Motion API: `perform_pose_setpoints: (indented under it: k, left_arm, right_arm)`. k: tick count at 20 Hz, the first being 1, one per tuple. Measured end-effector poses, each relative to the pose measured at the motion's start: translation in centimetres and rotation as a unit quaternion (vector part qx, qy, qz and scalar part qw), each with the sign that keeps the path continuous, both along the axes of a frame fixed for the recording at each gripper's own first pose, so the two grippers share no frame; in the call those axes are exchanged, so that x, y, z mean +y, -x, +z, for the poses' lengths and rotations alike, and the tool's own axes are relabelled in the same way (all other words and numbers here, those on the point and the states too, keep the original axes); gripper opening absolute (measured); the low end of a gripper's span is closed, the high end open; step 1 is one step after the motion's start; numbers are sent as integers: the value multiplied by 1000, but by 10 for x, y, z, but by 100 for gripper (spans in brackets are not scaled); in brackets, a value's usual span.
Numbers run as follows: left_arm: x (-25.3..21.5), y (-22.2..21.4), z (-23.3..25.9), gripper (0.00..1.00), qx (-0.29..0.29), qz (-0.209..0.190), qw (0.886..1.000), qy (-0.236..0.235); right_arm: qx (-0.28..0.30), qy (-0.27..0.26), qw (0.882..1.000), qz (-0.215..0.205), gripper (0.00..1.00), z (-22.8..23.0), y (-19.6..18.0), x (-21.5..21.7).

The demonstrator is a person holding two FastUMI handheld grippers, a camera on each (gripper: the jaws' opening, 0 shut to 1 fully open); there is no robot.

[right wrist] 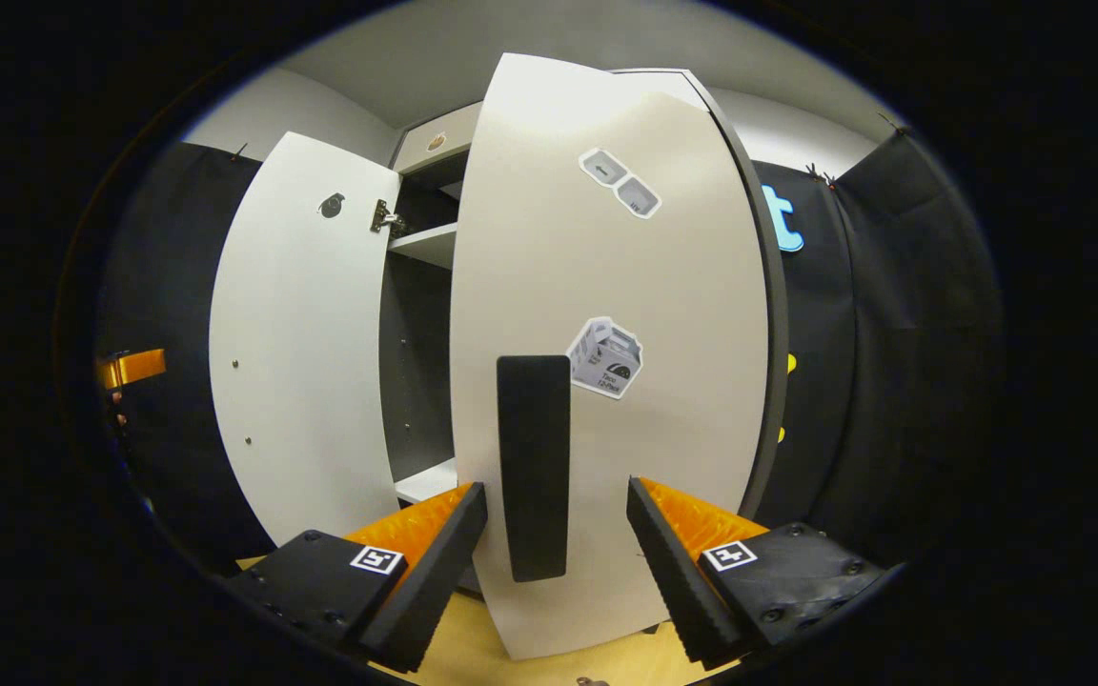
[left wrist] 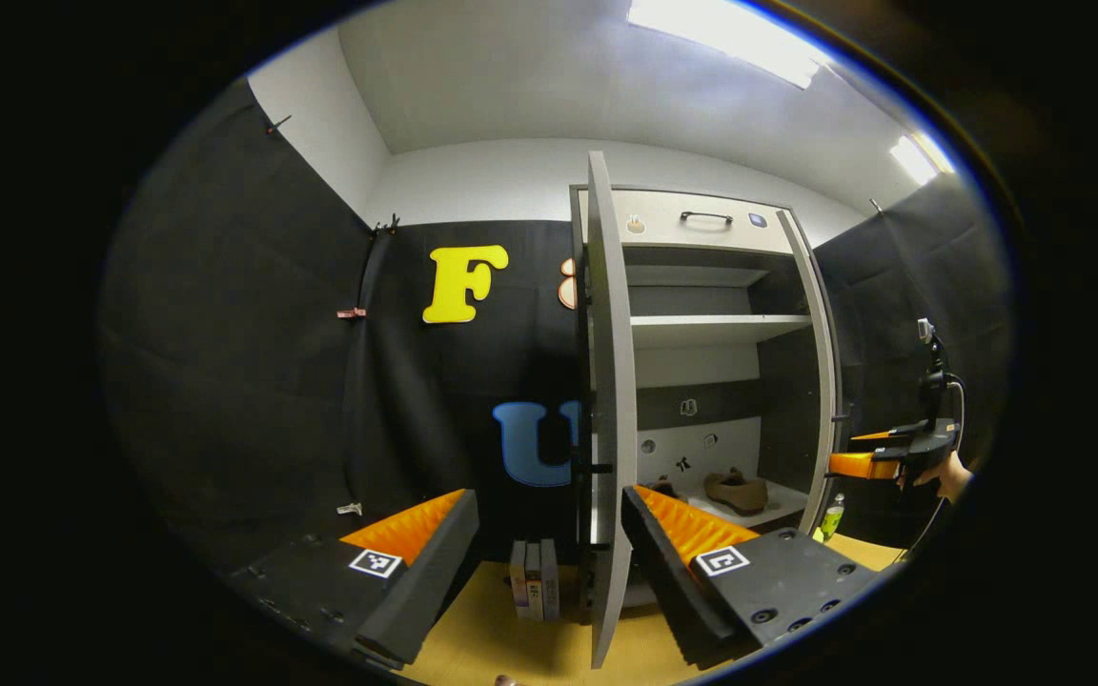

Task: Grab one shoe with the right hand and put it into the shoe cabinet, grab the other shoe with the left hand and put it into the shoe cabinet; then close the right door with the right hand and the left door with the left hand.

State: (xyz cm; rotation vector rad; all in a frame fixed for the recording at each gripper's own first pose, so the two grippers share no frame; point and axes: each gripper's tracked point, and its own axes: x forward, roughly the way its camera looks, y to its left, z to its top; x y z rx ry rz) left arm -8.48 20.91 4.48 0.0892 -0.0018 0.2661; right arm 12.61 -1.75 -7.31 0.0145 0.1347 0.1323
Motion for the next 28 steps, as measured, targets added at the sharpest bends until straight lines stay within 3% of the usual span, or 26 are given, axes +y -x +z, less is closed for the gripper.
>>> perform_pose_setpoints:
  k: [5, 10, 15, 28]
  left_arm:
    - [40, -39, -59, 95, 39, -41, 998, 31]
    - [39, -65, -94, 95, 42, -97, 988, 114]
    - [25, -82, -92, 94, 47, -138, 984, 101]
    - [-16, -98, -98, 94, 63, -188, 974, 108]
  right_arm:
    - [0, -7, 999, -41, 98, 8, 35, -18]
    - [-1, 18, 995, -94, 98, 14, 67, -41]
    - [4, 27, 992, -125, 98, 13, 84, -52]
    - [13, 25, 991, -131, 98, 5, 92, -63]
